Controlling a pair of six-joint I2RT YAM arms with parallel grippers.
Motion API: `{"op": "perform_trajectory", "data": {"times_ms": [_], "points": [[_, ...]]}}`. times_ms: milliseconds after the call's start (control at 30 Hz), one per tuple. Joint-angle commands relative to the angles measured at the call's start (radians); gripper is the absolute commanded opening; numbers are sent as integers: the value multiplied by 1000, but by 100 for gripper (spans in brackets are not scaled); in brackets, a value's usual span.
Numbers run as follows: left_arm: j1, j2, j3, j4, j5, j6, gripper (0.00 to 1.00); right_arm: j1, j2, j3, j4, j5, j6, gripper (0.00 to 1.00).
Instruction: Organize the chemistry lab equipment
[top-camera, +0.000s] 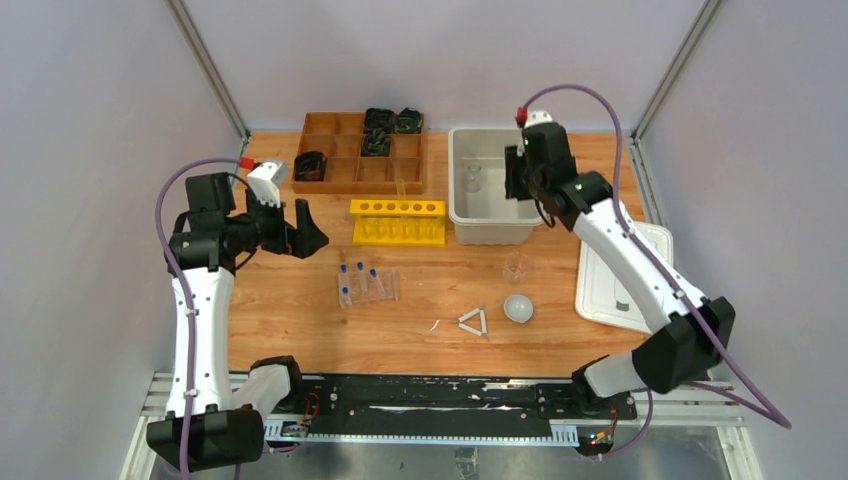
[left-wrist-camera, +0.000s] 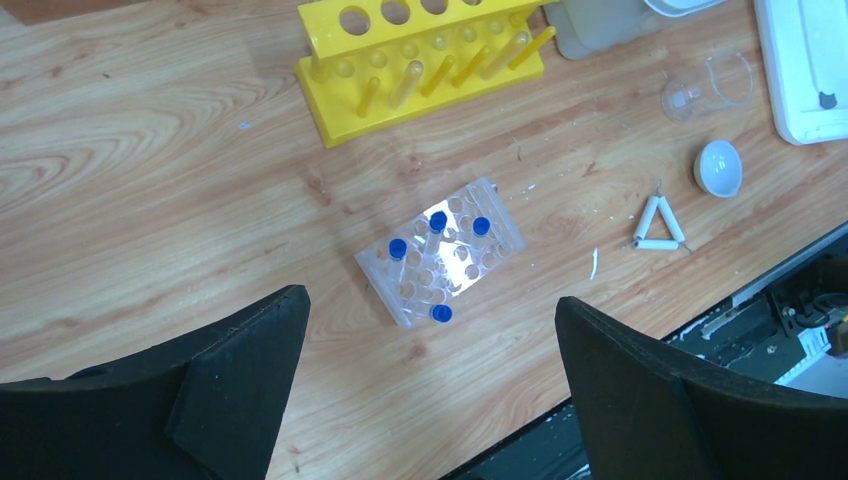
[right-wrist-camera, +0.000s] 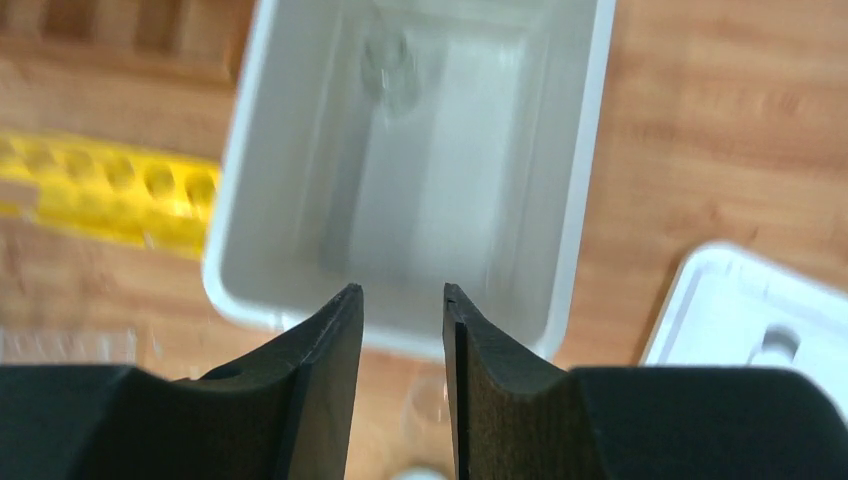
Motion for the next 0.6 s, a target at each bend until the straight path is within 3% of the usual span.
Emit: {"op": "perform_trajectory", "data": {"times_ms": [0,267,567], "points": [[0,-29,32,-2,33,-19,100,51,-143,-272,-18,-19,96,39],[-1,-47,21,-2,47,-25,100,124,-335,-569,6,-27,159,41],[0,-65,26,-2,39,-26,100,128,-166,-603,56,-9,122,43]]}}
